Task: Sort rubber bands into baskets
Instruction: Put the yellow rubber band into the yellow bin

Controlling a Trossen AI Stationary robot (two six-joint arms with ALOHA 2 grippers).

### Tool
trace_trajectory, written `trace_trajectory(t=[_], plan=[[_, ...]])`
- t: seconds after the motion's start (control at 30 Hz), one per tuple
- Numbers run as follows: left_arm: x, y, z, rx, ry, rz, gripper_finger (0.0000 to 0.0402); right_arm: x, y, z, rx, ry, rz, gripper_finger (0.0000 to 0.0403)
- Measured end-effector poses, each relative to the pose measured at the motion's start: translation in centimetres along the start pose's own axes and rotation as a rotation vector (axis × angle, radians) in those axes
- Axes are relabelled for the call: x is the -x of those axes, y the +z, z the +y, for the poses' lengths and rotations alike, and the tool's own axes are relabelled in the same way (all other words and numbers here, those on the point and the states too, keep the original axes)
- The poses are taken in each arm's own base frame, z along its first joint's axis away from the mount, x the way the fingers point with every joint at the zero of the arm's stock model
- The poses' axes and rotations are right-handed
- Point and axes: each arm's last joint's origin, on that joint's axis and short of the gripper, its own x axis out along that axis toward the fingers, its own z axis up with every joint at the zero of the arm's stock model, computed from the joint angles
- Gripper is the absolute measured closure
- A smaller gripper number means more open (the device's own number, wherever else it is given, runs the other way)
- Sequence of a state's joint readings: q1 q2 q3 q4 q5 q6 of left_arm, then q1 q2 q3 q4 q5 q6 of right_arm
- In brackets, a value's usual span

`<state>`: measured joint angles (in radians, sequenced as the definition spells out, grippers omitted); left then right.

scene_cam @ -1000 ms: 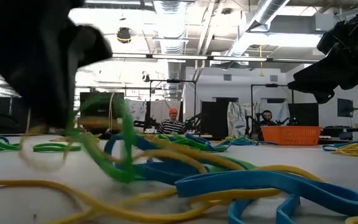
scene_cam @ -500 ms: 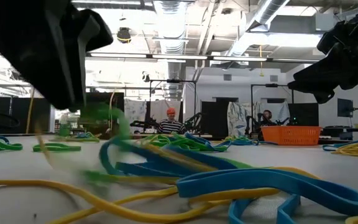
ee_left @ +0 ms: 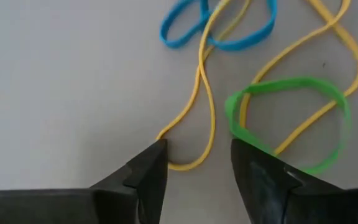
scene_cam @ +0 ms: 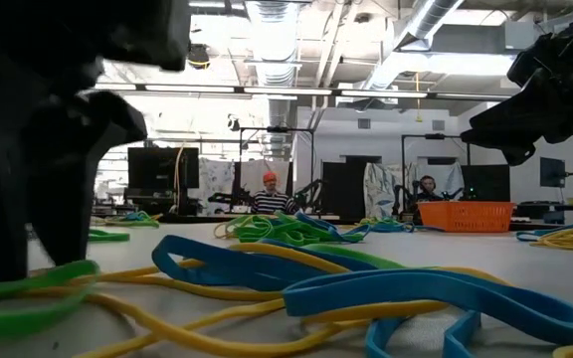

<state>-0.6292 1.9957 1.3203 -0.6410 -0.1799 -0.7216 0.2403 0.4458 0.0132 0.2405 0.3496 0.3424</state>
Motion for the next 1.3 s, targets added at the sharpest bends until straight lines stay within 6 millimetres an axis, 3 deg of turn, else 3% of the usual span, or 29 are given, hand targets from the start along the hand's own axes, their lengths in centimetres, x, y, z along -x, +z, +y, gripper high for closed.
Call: trace_trajectory(t=[0.23, 0.47, 0.73, 1.0, 1.3], plan=[[-0.5, -0.2, 0.3, 0.016, -0.003, -0.027, 0.0272, 0.0, 0.0, 0.0, 0.0, 0.0, 0.0, 0.0223], [-0.6, -0.1, 0.4, -0.03, -0.008, -0.019, 0.0387, 0.0, 0.0, 0.0, 0.0, 0.0, 0.0, 0.0223], [0.5, 0.2, 0.9, -0.077, 0.068, 0.093, 0.0401, 0.0, 0.0, 0.0, 0.002, 0.0, 0.0, 0.0223], [5.2, 1.8, 0.6, -0.104, 0.201, 0.157, 0.0401, 0.0, 0.0, 0.0, 0.003, 0.0, 0.0, 0.0223], [13.5, 2.7, -0.9, -0.074, 0.359, 0.067, 0.0401, 0.0, 0.0, 0.0, 0.002, 0.0, 0.0, 0.0223]])
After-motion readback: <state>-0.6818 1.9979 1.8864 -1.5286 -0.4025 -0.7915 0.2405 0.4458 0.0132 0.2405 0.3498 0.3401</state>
